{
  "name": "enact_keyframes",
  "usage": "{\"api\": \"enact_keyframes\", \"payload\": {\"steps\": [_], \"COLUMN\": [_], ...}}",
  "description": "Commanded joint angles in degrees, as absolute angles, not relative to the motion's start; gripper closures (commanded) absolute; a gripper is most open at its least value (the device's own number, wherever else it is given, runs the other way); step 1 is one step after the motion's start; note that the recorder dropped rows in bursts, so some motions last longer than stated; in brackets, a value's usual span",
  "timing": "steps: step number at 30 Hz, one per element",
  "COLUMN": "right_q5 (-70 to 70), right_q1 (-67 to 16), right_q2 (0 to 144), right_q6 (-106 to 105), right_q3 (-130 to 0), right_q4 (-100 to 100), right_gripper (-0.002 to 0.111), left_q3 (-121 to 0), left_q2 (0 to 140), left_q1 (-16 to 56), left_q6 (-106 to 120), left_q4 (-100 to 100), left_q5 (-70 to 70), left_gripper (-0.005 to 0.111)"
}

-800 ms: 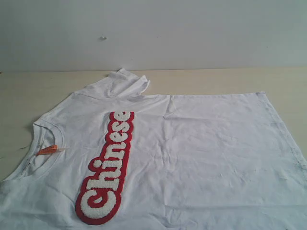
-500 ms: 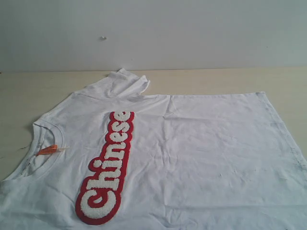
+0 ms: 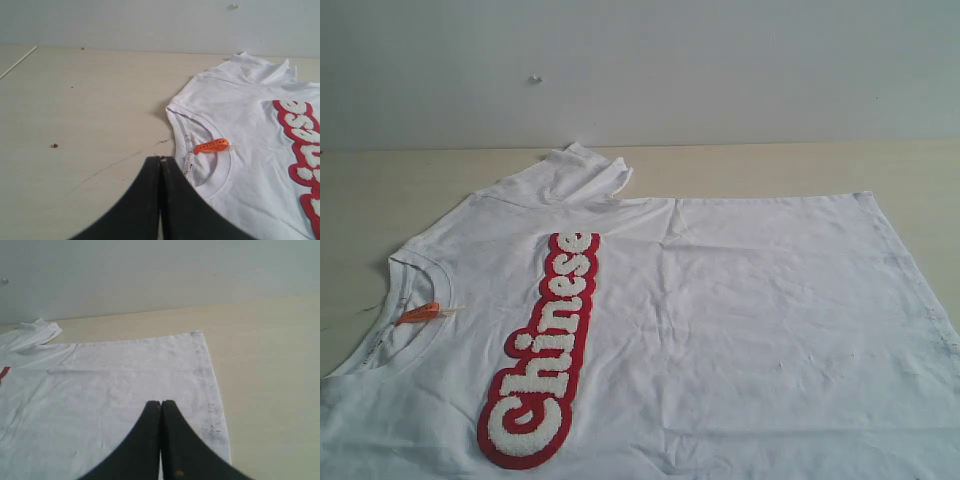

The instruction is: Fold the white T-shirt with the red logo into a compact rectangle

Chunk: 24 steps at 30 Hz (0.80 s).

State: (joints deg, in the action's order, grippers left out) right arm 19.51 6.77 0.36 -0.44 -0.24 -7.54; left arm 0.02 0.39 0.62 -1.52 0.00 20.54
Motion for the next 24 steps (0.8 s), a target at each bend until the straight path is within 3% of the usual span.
{"api": "enact_keyframes", "payload": {"steps": [1, 8, 24], "right_q5": [19.17, 19.17, 19.17], "right_q1": [7.12, 7.12, 7.12], "right_q2": [0.0, 0.0, 0.0], "right_q6": [-0.43, -0.43, -0.43], "right_q3": [0.0, 0.0, 0.0], "right_q4": [-7.58, -7.58, -7.58], "right_gripper": [0.108, 0.108, 0.108], "left_q3": [0.0, 0.0, 0.0], "left_q2": [0.0, 0.0, 0.0], "left_q1": [0.75, 0.75, 0.75], "left_q6": [-1.24, -1.33, -1.56], "left_q4": [-0.54, -0.54, -0.54], "left_q5": [20.21, 19.5, 4.03], "left_gripper": [0.107, 0.107, 0.107]}}
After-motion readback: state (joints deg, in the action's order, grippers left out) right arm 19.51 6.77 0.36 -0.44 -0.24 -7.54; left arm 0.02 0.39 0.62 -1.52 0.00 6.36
